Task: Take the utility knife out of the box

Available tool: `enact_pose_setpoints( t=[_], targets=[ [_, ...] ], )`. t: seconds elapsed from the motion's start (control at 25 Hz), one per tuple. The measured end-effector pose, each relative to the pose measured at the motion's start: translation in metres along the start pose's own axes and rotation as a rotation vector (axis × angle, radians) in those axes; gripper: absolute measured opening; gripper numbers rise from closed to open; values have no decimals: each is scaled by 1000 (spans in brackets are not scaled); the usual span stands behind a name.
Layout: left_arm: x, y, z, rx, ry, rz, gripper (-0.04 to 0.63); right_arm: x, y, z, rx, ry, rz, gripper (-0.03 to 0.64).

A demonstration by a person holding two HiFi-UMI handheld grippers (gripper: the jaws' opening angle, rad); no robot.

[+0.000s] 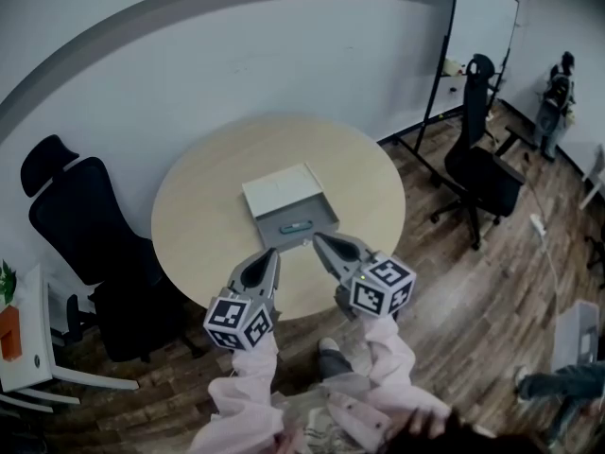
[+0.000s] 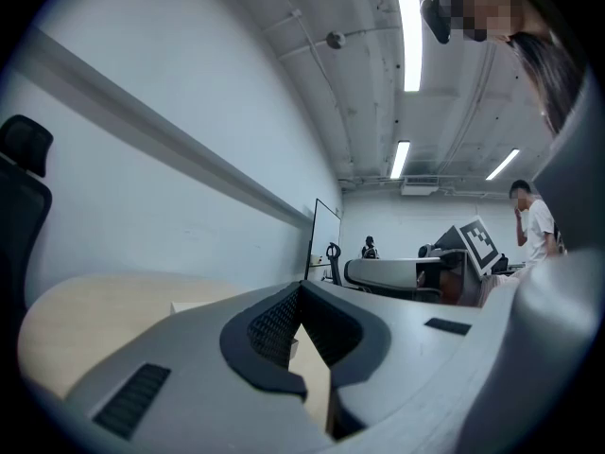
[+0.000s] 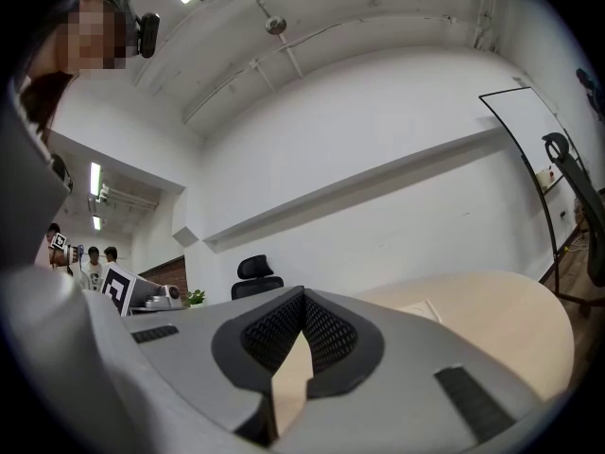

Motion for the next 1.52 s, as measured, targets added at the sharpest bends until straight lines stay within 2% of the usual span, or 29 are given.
enact_pose_setpoints(
  t=[0.68,1.24,1.52],
  targets=[
    [-48,1,48,16,94,2,9,-62,3,-51,-29,91,42,-5],
    [-99,-1,61,48,123,29,9,-89,11,-101,-64,129,86,-5],
    [-112,-8,69,80,168,50,9,-101,8,-120,-93,156,125,-5]
  ],
)
Point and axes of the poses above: the fingertips, and each gripper's own axes: x backward along the fingers, z to its left, y out of its top, the point moved 3 cm from there along x, backward along the fingers, and after that the axes turned 6 degrees about y, right-handed, at the moved point
